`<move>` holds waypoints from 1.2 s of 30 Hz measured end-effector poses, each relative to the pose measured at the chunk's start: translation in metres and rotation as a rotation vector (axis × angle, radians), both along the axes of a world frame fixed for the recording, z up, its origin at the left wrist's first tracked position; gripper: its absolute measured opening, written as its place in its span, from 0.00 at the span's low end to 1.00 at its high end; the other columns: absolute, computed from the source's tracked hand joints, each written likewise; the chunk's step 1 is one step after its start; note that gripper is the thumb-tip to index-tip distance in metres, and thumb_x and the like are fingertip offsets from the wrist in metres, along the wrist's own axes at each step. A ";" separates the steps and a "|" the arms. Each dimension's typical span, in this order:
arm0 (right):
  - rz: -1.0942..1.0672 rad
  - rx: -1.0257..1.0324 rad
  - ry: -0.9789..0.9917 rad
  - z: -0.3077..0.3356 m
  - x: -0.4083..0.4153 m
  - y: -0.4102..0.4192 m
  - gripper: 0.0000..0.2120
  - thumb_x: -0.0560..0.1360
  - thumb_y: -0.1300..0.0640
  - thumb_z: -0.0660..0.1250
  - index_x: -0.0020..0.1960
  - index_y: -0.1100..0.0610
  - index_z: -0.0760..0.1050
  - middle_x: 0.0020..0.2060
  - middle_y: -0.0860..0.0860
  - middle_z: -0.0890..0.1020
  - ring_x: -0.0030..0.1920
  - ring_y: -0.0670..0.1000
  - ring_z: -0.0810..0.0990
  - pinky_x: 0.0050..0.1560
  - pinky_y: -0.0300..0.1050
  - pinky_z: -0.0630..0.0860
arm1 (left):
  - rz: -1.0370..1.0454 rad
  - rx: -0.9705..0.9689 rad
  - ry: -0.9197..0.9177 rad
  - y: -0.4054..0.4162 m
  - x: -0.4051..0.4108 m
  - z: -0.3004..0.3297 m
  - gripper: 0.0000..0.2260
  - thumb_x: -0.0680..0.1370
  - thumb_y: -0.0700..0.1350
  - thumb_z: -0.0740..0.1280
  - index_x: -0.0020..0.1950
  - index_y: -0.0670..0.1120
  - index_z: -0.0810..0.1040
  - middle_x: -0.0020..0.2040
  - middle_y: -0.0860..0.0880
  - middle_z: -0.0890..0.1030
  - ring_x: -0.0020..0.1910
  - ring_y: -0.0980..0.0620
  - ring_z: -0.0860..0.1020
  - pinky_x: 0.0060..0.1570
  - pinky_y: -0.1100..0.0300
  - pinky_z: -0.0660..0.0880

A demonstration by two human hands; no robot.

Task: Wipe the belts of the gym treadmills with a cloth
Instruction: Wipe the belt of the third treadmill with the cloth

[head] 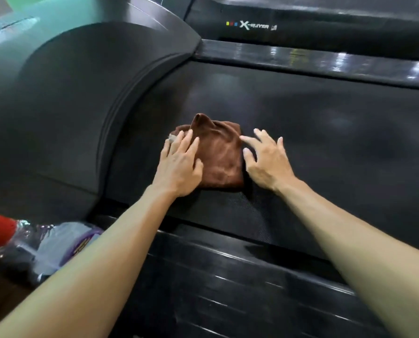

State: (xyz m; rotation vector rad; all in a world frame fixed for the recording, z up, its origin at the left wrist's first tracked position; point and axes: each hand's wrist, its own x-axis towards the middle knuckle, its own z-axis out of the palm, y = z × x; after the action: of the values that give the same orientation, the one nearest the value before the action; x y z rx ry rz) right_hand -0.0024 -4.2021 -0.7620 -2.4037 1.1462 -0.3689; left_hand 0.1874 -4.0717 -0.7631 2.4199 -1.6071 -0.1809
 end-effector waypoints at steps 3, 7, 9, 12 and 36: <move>0.054 -0.028 0.056 0.003 0.030 0.028 0.24 0.86 0.46 0.54 0.80 0.48 0.67 0.83 0.50 0.58 0.84 0.49 0.49 0.81 0.62 0.34 | 0.044 0.075 0.020 0.020 0.005 -0.011 0.28 0.86 0.52 0.50 0.85 0.50 0.46 0.85 0.53 0.43 0.83 0.52 0.41 0.80 0.44 0.38; 0.090 -0.182 0.359 -0.011 0.039 0.043 0.28 0.86 0.43 0.44 0.85 0.48 0.52 0.85 0.49 0.51 0.84 0.50 0.46 0.77 0.70 0.30 | 0.063 0.114 -0.001 0.011 0.000 -0.020 0.27 0.87 0.52 0.47 0.85 0.51 0.42 0.84 0.53 0.41 0.83 0.52 0.40 0.80 0.44 0.36; 0.098 -0.259 0.437 -0.015 0.027 0.035 0.28 0.86 0.43 0.41 0.85 0.47 0.49 0.85 0.48 0.50 0.84 0.51 0.47 0.77 0.71 0.31 | 0.064 0.123 -0.008 -0.001 -0.007 -0.020 0.27 0.86 0.52 0.47 0.85 0.52 0.42 0.84 0.53 0.41 0.83 0.52 0.40 0.80 0.44 0.36; 0.047 -0.273 0.533 -0.009 -0.005 0.008 0.27 0.86 0.44 0.41 0.85 0.45 0.47 0.85 0.47 0.50 0.84 0.52 0.46 0.76 0.73 0.32 | 0.004 0.121 0.040 -0.027 -0.036 -0.014 0.28 0.86 0.53 0.48 0.85 0.52 0.43 0.85 0.52 0.41 0.83 0.50 0.41 0.80 0.44 0.36; 0.058 -0.153 0.304 -0.021 0.067 -0.123 0.27 0.85 0.37 0.46 0.83 0.41 0.56 0.84 0.50 0.55 0.84 0.55 0.49 0.82 0.57 0.41 | 0.069 0.110 -0.104 -0.084 0.040 -0.038 0.29 0.84 0.61 0.50 0.84 0.57 0.47 0.85 0.53 0.45 0.83 0.54 0.44 0.80 0.44 0.41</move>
State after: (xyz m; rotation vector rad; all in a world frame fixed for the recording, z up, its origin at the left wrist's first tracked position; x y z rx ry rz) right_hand 0.0645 -4.3254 -0.7834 -2.6894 1.2081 -0.0746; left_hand 0.2274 -4.1554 -0.8014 2.6041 -1.5927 -0.1368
